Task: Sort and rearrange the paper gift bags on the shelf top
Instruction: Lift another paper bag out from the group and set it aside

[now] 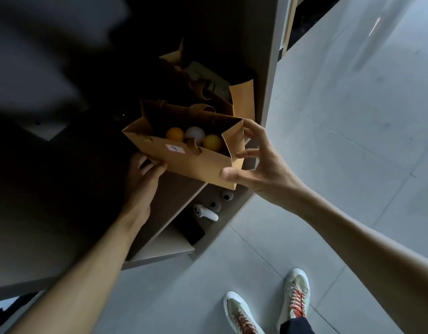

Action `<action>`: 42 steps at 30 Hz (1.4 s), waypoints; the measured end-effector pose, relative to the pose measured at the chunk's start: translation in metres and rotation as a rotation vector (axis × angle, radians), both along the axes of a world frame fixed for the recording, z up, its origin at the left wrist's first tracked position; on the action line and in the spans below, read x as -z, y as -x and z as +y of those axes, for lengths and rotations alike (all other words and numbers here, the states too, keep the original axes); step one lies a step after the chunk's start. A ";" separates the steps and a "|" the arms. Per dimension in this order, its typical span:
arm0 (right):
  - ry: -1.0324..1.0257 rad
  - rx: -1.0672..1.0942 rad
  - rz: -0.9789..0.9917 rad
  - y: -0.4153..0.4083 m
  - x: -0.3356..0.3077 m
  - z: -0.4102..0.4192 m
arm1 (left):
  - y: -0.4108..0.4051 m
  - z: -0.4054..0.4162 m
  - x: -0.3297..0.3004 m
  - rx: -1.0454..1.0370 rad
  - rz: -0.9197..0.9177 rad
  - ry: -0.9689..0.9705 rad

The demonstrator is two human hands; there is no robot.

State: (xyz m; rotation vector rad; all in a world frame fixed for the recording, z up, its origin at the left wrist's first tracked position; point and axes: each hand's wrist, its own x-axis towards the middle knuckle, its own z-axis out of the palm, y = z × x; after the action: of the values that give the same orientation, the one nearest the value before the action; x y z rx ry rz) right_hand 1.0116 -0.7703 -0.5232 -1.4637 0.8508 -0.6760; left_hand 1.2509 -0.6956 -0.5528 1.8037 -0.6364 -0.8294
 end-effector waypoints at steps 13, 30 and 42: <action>-0.154 0.073 0.222 -0.011 0.042 -0.010 | 0.005 -0.008 0.002 -0.144 0.299 0.117; 0.209 0.073 0.265 -0.019 0.010 -0.017 | 0.001 -0.024 -0.015 0.025 -0.002 -0.006; 0.458 0.095 0.247 0.012 -0.138 0.023 | 0.067 0.043 -0.157 0.274 -0.074 0.071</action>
State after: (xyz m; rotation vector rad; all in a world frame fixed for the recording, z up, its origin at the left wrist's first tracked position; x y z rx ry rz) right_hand 0.9996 -0.7474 -0.3853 -1.9573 1.0026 -0.8076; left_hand 1.1841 -0.6527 -0.3958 1.7120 -0.9653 -0.9124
